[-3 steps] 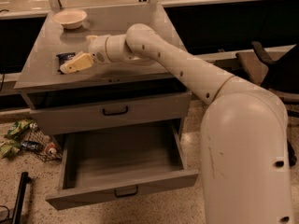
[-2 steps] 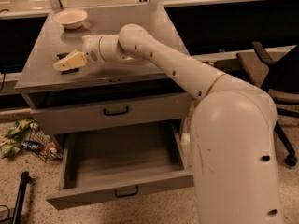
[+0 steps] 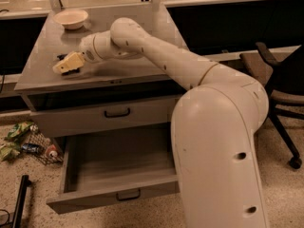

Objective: Place rxbar blueberry into middle drawer

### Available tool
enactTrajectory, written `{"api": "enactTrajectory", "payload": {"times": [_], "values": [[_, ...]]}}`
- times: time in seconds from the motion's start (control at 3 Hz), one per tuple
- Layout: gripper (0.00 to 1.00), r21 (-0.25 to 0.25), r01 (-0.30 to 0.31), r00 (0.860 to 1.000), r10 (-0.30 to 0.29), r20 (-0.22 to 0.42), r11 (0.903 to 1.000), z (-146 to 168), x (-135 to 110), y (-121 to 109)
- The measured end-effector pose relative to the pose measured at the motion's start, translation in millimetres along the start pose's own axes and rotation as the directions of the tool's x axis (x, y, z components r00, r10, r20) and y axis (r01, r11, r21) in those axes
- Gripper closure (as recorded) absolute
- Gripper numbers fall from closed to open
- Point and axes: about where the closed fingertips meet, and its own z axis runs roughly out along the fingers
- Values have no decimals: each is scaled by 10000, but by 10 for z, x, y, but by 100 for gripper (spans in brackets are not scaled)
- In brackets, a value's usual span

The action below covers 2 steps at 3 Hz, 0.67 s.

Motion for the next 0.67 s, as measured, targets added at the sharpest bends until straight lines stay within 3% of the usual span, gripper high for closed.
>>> {"api": "enactTrajectory", "payload": {"times": [0.67], "values": [[0,36,61,9992,-60,-388,10000,41,74,-15]]}}
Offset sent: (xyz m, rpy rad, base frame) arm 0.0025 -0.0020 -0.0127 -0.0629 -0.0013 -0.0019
